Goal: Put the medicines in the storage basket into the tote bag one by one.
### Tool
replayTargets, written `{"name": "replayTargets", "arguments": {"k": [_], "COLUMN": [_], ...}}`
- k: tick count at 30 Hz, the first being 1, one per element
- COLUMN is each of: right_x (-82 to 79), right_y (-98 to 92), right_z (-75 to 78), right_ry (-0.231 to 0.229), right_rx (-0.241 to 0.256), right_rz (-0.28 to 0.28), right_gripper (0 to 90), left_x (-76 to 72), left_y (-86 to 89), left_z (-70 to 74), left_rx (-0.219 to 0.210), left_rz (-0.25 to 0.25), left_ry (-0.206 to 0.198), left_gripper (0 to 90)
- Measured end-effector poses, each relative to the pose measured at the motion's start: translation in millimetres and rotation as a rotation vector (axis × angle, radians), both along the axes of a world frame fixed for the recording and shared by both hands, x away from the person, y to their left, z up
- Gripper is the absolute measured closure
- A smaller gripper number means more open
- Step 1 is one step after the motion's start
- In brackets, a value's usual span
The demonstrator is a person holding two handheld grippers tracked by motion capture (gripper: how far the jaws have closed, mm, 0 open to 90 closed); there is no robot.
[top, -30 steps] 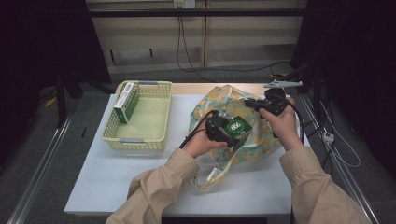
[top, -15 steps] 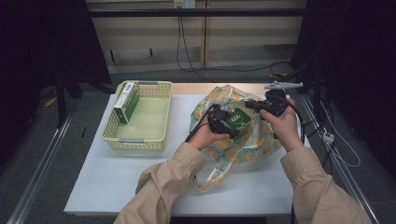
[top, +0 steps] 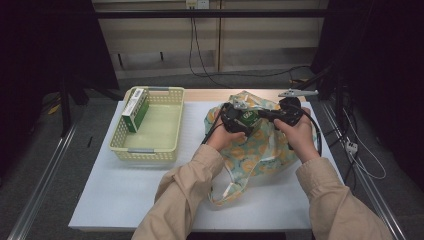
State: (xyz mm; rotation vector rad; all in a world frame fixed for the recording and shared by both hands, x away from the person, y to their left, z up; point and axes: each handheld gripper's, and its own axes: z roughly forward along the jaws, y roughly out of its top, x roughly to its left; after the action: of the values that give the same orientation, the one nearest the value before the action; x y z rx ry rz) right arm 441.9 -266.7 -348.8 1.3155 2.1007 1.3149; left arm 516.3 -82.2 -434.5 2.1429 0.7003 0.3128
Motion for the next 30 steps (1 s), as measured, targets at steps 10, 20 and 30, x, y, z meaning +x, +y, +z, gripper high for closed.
{"name": "replayTargets", "arguments": {"k": [10,20,30], "right_x": [4.5,11.6,13.2], "right_y": [1.3,-10.8,-17.1], "right_z": [0.8,12.9,20.6], "right_ry": [0.004,0.006,0.009], "right_rx": [-0.019,-0.005,-0.006], "right_rz": [-0.004,-0.060,-0.074], "right_gripper": [90.0,90.0,90.0], "left_x": [-20.7,-54.7,-75.9], "left_y": [17.9,46.8,77.2], "left_z": [17.3,49.4,76.0], "left_rx": [-0.016,-0.066,-0.057], "left_rz": [-0.046,-0.154,-0.190], "left_ry": [0.087,0.069,0.038], "left_gripper": [6.0,7.3,7.4]}}
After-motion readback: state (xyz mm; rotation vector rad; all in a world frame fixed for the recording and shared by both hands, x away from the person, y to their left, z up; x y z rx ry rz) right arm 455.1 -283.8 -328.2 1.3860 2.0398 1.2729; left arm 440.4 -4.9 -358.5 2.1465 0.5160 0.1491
